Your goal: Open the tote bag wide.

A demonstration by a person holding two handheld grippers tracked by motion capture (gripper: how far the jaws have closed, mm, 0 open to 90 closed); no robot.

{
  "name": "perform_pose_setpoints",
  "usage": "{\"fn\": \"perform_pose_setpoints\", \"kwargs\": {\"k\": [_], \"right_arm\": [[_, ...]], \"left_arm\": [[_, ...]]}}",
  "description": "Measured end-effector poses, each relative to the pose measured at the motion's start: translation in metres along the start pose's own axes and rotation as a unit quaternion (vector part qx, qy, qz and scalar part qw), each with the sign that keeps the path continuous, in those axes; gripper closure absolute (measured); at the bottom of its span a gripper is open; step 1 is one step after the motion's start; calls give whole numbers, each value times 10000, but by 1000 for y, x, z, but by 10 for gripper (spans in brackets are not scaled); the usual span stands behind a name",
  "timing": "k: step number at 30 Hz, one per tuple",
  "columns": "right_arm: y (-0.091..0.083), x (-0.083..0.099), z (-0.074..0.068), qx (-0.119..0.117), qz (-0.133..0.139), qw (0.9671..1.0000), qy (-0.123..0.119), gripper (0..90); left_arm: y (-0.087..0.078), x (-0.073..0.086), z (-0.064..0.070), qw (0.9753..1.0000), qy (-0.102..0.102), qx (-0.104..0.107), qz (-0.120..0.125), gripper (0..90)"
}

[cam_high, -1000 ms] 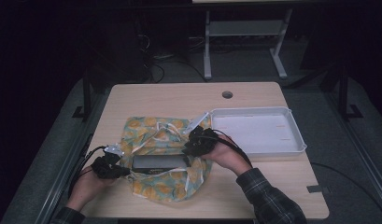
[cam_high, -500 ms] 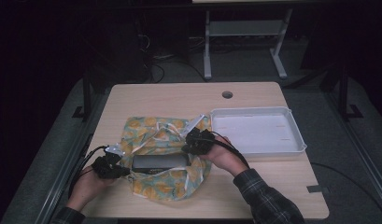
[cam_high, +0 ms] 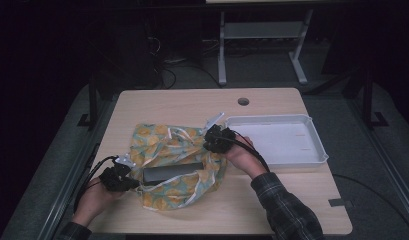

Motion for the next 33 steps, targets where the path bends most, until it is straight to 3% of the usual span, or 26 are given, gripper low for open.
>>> {"fn": "perform_pose_setpoints", "kwargs": {"k": [6,9,13,16,20,24,28,33], "right_arm": [[14,15,27,162,-312,9987,362,900],[20,19,33,222,-433,9979,428,900],[29,21,32,249,-614,9967,462,900],[41,22,27,325,-958,9945,259,900],[41,21,25,332,-1042,9937,231,900],[38,21,26,214,-938,9948,335,897],[23,16,28,-35,-466,9973,561,818],[13,12,28,-92,-225,9980,587,762]], "left_arm": [[0,0,0,10000,56,-29,-26,900],[0,0,0,10000,58,-32,-25,900],[0,0,0,10000,60,-41,-29,900],[0,0,0,10000,54,-47,-28,900],[0,0,1,10000,48,-51,-26,900],[0,0,1,10000,47,-51,-28,900],[0,0,0,10000,35,-40,-26,900],[0,0,0,10000,31,-39,-24,900]]}}
Point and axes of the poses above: each handheld gripper's, and its own axes: y roughly forward along the jaws, x roughly out of its underside, z roughly to its right, the point moved 3 cm from there along y, roughly forward along the jaws, and after that the axes turned 7 degrees about -x, right-handed, at the moved point
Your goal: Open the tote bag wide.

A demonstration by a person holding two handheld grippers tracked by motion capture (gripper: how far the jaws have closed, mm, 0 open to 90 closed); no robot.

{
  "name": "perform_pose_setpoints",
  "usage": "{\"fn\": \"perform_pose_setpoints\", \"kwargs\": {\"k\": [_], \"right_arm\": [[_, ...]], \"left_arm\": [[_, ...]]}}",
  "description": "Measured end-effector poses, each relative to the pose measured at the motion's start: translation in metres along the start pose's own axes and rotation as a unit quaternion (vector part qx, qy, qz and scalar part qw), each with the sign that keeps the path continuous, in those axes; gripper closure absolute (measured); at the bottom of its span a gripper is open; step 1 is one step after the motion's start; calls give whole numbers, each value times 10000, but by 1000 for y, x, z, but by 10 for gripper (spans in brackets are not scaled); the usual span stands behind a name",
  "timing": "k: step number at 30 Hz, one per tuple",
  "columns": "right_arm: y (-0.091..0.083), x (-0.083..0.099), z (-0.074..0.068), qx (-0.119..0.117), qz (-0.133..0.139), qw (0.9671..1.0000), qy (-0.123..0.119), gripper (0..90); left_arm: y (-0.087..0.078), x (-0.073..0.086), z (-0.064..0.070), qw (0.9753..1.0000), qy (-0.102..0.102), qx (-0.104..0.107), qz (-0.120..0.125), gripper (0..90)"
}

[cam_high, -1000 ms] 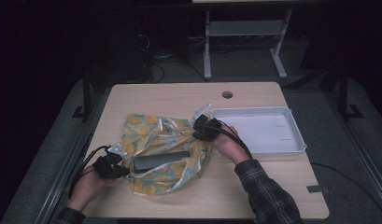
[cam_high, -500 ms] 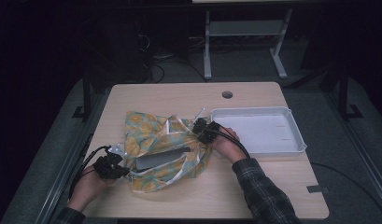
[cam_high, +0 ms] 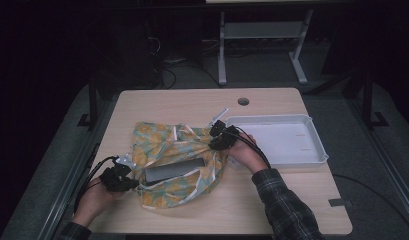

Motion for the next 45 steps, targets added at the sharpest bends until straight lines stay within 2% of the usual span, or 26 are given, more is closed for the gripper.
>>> {"fn": "perform_pose_setpoints", "kwargs": {"k": [3,4,8,15,20,21,25,27,31,34,43,45], "right_arm": [[-8,-2,-2,-49,117,9999,25,722],[-13,-4,-4,-100,233,9997,49,701],[-22,-6,-10,-180,373,9991,56,688],[-35,-9,-28,-378,471,9981,-148,675],[-43,-10,-46,-575,538,9964,-323,664],[-44,-10,-50,-656,554,9959,-302,662],[-44,-8,-60,-801,525,9940,-534,658],[-44,-7,-66,-855,493,9938,-513,658],[-42,-1,-71,-937,433,9926,-641,652],[-40,3,-76,-1031,384,9922,-595,645],[-31,8,-86,-1124,278,9907,-712,631],[-28,8,-88,-1114,223,9907,-748,673]], "left_arm": [[0,0,0,10000,0,5,2,900],[0,0,0,10000,1,5,2,900],[0,0,0,10000,-3,11,6,899],[0,0,-1,10000,18,-1,4,900],[0,0,0,10000,-12,-2,22,899],[0,0,0,10000,-14,-4,25,899],[0,0,0,10000,-20,9,19,900],[0,0,0,10000,-23,12,21,899],[0,0,0,10000,-17,10,24,899],[0,0,0,10000,-15,6,22,899],[0,0,0,10000,-19,-2,17,899],[0,0,0,10000,-13,-3,17,899]]}}
Point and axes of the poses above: each handheld gripper's, and its own axes: y roughly forward along the jaws, x roughly out of its underside, z roughly to its right, the point moved 3 cm from there along y, roughly forward along the jaws, and after that the axes turned 7 degrees about -x, right-handed, at the moved point
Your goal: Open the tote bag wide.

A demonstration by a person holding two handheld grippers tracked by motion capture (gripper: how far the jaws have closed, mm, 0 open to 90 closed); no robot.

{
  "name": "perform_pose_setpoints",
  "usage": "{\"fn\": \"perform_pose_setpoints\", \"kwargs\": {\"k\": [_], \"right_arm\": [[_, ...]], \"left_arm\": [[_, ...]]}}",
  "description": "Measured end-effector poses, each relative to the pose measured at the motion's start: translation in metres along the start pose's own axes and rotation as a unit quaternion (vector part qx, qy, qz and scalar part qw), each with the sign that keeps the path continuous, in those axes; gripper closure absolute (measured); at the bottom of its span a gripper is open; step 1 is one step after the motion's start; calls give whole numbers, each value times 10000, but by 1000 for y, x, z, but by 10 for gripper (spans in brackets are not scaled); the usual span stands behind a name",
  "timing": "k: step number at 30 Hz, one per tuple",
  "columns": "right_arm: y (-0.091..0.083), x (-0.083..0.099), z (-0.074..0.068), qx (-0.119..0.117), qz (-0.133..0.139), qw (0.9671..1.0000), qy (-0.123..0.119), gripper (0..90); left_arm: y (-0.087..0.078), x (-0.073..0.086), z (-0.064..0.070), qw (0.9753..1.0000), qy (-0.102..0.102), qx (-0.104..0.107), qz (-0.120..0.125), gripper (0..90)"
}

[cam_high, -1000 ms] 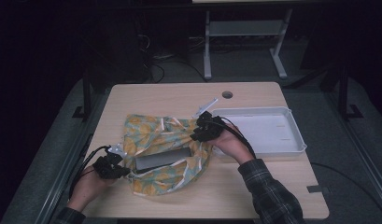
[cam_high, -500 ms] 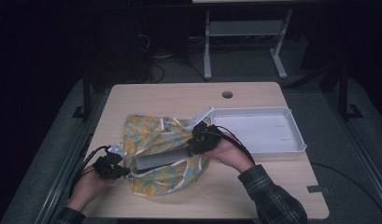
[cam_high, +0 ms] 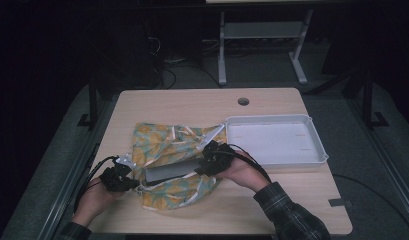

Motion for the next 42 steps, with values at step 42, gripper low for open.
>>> {"fn": "perform_pose_setpoints", "kwargs": {"k": [42], "right_arm": [[35,65,-48,-164,-890,9948,-471,897]], "left_arm": [[-1,0,2,10000,59,-41,-56,899]]}}
Point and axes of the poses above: each handheld gripper's, and its own axes: y roughly forward along the jaws, x roughly out of its underside, z roughly to its right, the point moved 3 cm from there along y, roughly forward along the jaws, and after that the axes turned 7 degrees about -x, right-handed, at the moved point
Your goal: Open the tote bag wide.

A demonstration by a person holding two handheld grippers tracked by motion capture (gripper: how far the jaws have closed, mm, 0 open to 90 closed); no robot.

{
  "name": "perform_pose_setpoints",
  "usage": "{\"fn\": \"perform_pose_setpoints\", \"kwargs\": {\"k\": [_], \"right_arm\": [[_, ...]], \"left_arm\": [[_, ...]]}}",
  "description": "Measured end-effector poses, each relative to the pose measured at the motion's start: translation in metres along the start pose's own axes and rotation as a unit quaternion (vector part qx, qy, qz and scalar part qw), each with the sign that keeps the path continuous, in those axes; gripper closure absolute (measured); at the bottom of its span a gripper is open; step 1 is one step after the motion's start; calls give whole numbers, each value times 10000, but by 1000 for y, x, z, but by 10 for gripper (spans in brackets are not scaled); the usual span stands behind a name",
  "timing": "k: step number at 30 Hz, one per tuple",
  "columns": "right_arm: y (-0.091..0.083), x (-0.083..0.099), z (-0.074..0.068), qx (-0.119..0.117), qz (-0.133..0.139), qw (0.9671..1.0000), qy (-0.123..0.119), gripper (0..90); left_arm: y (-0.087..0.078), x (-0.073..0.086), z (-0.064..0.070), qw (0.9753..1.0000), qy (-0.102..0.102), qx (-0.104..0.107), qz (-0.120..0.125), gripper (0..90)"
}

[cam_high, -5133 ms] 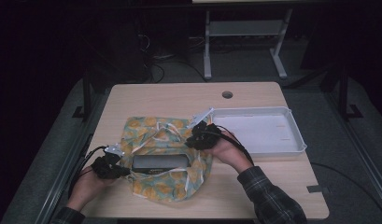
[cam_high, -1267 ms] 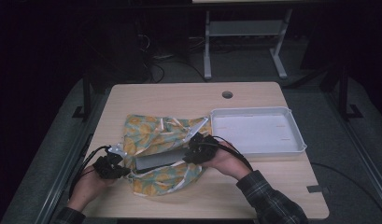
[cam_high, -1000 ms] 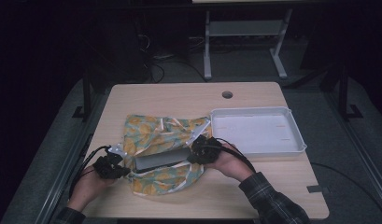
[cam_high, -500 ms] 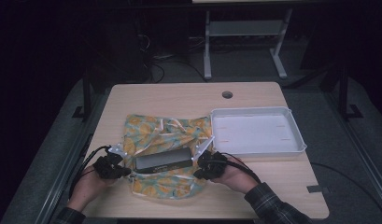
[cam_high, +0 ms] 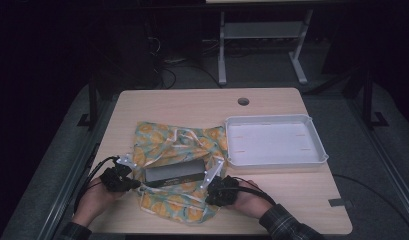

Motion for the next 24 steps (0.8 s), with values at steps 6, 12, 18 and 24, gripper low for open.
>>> {"fn": "perform_pose_setpoints", "kwargs": {"k": [6,12,18,24], "right_arm": [[0,0,0,-5,16,10000,-78,895],[0,0,-1,-58,44,9999,-104,832],[-6,-1,1,-42,192,9998,-42,692],[-19,-5,3,0,513,9987,-26,606]], "left_arm": [[0,0,0,10000,26,-7,-6,899],[0,0,0,10000,41,-6,3,898],[0,0,0,10000,53,7,-4,898],[0,0,0,10000,58,10,-3,898]]}}
Point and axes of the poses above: each handheld gripper's, and its own axes: y roughly forward along the jaws, x roughly out of its underside, z roughly to its right, the point moved 3 cm from there along y, roughly forward along the jaws, and after that the axes turned 7 degrees about -x, right-handed, at the moved point
